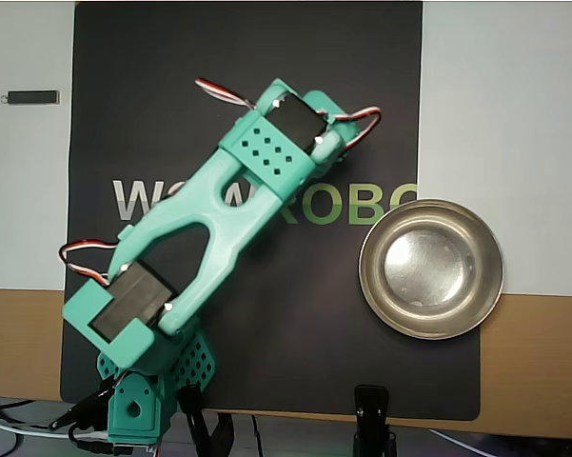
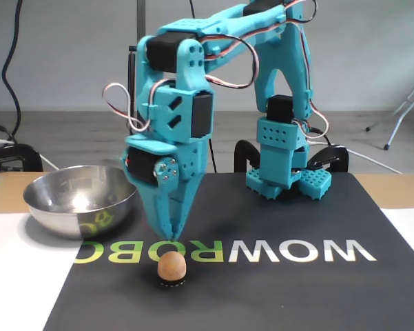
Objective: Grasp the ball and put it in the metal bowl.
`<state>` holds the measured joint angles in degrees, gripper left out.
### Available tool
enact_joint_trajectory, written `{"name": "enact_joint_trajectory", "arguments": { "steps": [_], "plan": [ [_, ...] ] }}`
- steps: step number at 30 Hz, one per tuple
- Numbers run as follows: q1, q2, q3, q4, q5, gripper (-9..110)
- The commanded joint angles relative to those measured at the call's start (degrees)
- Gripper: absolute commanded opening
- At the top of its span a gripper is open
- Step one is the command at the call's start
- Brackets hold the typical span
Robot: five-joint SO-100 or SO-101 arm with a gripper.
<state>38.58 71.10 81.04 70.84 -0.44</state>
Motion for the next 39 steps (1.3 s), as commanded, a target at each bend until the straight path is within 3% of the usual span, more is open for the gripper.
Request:
{"name": "enact_joint_trajectory", "arguments": {
  "steps": [1, 39],
  "plan": [
    [0.0, 0.97, -2.37, -0.44, 0.18, 1],
    [-2.29, 0.35, 0.09, -2.37, 0.26, 1]
  ]
}}
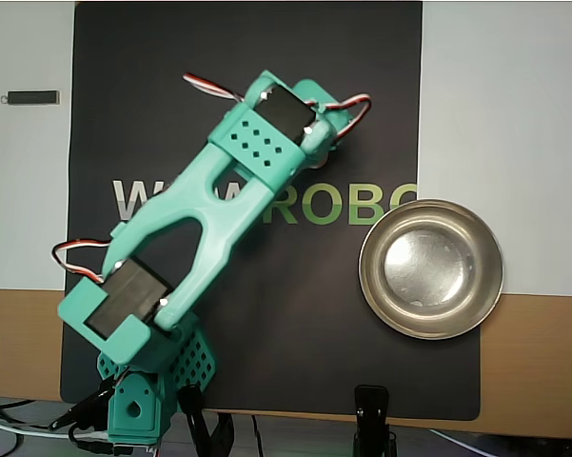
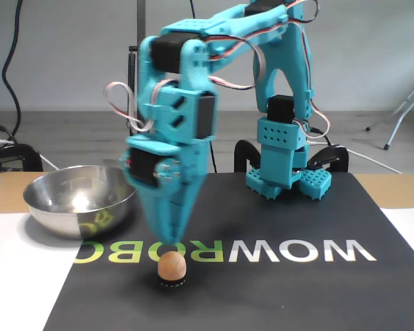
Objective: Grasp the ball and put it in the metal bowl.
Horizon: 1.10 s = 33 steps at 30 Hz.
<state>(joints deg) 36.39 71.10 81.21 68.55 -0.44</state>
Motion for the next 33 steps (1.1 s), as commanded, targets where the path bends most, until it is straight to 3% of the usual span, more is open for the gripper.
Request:
{"name": "enact_joint_trajectory", "arguments": {
  "steps": [1, 30, 33],
  "plan": [
    [0.0, 0.35, 0.09, -0.26, 0.26, 1],
    [0.53, 0.26, 0.09, -0.44, 0.18, 2],
    [0.53, 0.26, 0.09, -0.44, 0.18, 12]
  ]
}}
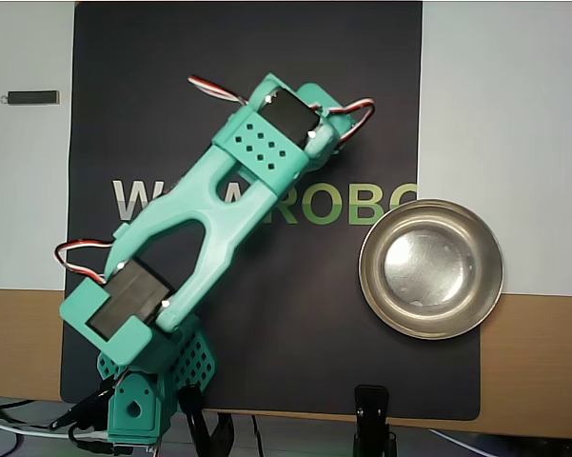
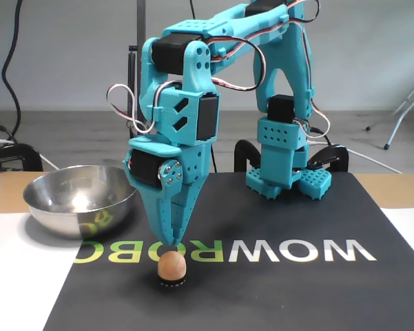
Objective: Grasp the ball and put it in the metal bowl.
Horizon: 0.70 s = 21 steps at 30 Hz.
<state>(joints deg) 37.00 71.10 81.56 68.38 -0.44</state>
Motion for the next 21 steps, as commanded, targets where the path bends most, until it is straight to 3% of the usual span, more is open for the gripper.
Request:
{"name": "enact_joint_trajectory", "arguments": {
  "steps": [1, 5, 21],
  "plan": [
    [-0.09, 0.26, -0.26, -0.26, 0.18, 18],
    [-0.09, 0.26, -0.26, 0.09, 0.18, 32],
    [-0.18, 0.44, 2.55, -0.26, 0.09, 33]
  ]
}}
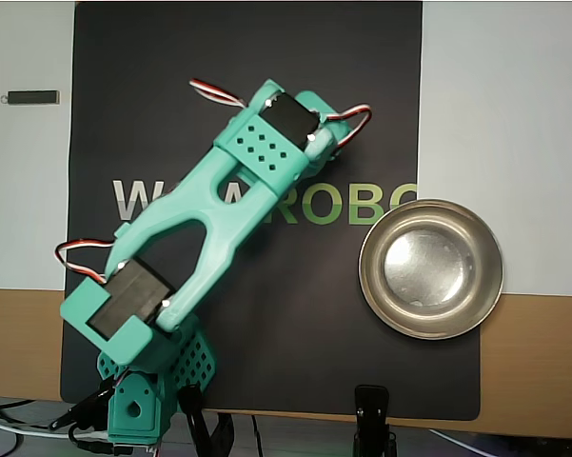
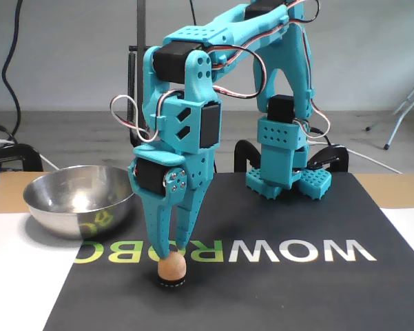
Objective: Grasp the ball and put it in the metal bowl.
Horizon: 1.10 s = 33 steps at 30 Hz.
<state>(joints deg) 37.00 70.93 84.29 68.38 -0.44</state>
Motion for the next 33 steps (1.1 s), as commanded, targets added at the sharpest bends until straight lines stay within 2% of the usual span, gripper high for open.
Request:
{"name": "enact_joint_trajectory", "arguments": {
  "steps": [1, 29, 31, 33],
  "plan": [
    [-0.09, 0.62, -0.26, -0.26, -0.35, 33],
    [-0.09, 0.44, -0.26, -0.44, -1.76, 34],
    [-0.09, 0.44, -0.26, -0.44, -1.76, 37],
    [-0.09, 0.44, -0.26, -0.44, -1.67, 45]
  ]
}}
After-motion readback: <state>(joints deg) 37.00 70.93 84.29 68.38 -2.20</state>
